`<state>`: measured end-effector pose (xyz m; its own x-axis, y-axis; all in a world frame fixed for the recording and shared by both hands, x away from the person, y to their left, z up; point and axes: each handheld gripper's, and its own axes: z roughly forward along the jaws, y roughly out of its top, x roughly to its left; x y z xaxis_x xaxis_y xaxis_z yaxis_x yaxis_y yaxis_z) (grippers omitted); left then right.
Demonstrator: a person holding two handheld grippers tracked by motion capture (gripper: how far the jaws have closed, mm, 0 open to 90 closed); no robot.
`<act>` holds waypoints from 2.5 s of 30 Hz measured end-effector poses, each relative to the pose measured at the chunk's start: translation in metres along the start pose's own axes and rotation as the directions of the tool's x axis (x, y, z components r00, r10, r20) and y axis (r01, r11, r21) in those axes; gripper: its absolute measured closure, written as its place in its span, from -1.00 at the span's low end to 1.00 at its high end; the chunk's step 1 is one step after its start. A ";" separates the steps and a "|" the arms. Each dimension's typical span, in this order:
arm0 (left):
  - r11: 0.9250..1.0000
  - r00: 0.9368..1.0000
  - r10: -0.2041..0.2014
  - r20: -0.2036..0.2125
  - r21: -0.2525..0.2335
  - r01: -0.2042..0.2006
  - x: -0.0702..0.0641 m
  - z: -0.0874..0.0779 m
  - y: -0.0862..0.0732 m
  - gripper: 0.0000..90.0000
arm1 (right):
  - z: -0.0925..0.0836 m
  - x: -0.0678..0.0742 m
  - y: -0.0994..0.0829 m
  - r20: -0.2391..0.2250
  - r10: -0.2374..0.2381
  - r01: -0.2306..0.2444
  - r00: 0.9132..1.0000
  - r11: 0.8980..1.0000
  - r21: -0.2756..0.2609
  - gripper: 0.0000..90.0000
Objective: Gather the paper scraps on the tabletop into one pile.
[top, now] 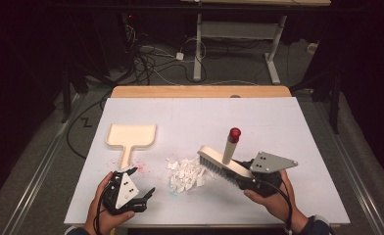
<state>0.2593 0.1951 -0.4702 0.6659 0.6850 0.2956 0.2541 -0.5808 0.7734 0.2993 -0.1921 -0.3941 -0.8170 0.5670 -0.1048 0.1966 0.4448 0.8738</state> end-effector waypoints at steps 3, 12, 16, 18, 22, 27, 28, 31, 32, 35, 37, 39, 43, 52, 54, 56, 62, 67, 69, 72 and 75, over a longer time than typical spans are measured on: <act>1.000 1.000 0.001 0.001 -0.001 -0.001 0.000 0.000 0.000 -0.63 | 0.017 -0.003 -0.002 0.082 -0.001 -0.001 0.997 1.000 0.023 0.52; 1.000 1.000 -0.001 0.004 0.000 0.001 0.001 0.000 -0.001 -0.63 | 0.075 -0.011 -0.014 0.238 0.023 -0.048 0.971 0.994 0.101 0.52; 1.000 1.000 0.001 0.007 0.002 -0.001 0.001 0.000 -0.001 -0.63 | 0.092 0.010 -0.008 0.209 0.008 -0.028 0.978 0.995 0.092 0.52; 1.000 1.000 0.002 0.008 0.000 -0.002 0.000 0.000 -0.001 -0.63 | 0.099 0.024 -0.003 0.181 0.004 -0.019 0.984 0.996 0.083 0.51; 1.000 1.000 0.002 0.009 -0.003 -0.002 0.000 0.000 -0.001 -0.63 | 0.112 0.044 0.003 0.140 -0.020 0.011 0.990 0.998 0.069 0.51; 1.000 1.000 -0.001 0.010 -0.002 0.001 0.000 0.000 -0.001 -0.63 | 0.110 0.042 0.007 0.152 -0.024 0.015 0.988 0.998 0.062 0.52; 1.000 1.000 0.002 0.011 0.001 -0.002 0.001 -0.001 -0.001 -0.63 | 0.107 0.038 0.008 0.164 -0.020 0.011 0.986 0.999 0.053 0.52; 1.000 1.000 0.003 0.009 -0.001 -0.003 0.000 -0.001 -0.001 -0.63 | 0.095 0.024 0.009 0.170 -0.002 -0.002 0.985 1.000 0.024 0.51; 1.000 1.000 0.004 0.010 0.001 -0.004 0.000 0.000 -0.001 -0.63 | 0.090 0.019 0.009 0.177 0.005 -0.008 0.984 1.000 0.019 0.51; 1.000 1.000 0.008 0.009 0.007 -0.008 0.000 0.000 -0.001 -0.63 | 0.077 0.006 0.010 0.185 0.025 -0.027 0.982 1.000 0.008 0.51; 1.000 1.000 0.011 0.007 0.007 -0.011 -0.001 0.000 -0.001 -0.63 | 0.069 -0.001 0.009 0.196 0.026 -0.027 0.980 1.000 0.003 0.51; 1.000 1.000 0.010 0.005 0.007 -0.010 -0.001 0.000 -0.001 -0.63 | 0.061 -0.008 0.008 0.205 0.025 -0.026 0.978 1.000 0.004 0.51; 1.000 1.000 0.010 0.004 0.009 -0.010 -0.001 0.001 -0.001 -0.63 | 0.042 -0.018 0.005 0.207 0.013 -0.015 0.978 1.000 0.005 0.51; 1.000 1.000 0.010 0.004 0.010 -0.010 -0.001 0.001 -0.001 -0.63 | -0.009 -0.035 -0.010 0.167 0.017 -0.019 0.986 1.000 0.010 0.51; 1.000 1.000 0.012 0.006 0.014 -0.012 -0.001 0.001 -0.001 -0.63 | -0.020 -0.037 -0.014 0.138 0.023 -0.026 0.990 1.000 0.018 0.51; 1.000 1.000 0.012 0.007 0.015 -0.012 -0.002 0.002 0.000 -0.63 | -0.030 -0.039 -0.018 0.078 0.039 -0.040 0.996 0.999 0.015 0.51; 1.000 1.000 0.004 0.004 0.014 -0.004 -0.001 0.000 0.000 -0.63 | -0.049 -0.038 -0.033 0.005 0.038 -0.038 0.999 0.997 0.062 0.51; 1.000 1.000 0.004 0.008 0.016 -0.004 -0.002 0.001 0.000 -0.63 | -0.062 -0.037 -0.045 -0.061 0.054 -0.048 0.997 0.994 0.099 0.51; 1.000 1.000 0.005 0.009 0.016 -0.005 -0.002 0.001 0.000 -0.63 | -0.066 -0.037 -0.049 -0.090 0.069 -0.059 0.994 0.993 0.101 0.51; 1.000 1.000 0.004 0.010 0.015 -0.004 -0.002 0.001 0.000 -0.63 | -0.069 -0.041 -0.054 -0.132 0.106 -0.093 0.986 0.990 0.103 0.51; 1.000 1.000 0.005 0.013 0.016 -0.006 -0.002 0.002 0.000 -0.63 | -0.068 -0.048 -0.057 -0.133 0.143 -0.129 0.981 0.985 0.111 0.51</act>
<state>0.2593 0.1925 -0.4717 0.6765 0.6759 0.2924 0.2615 -0.5916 0.7627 0.2903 -0.2919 -0.4065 -0.8452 0.5275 0.0857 0.3592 0.4420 0.8219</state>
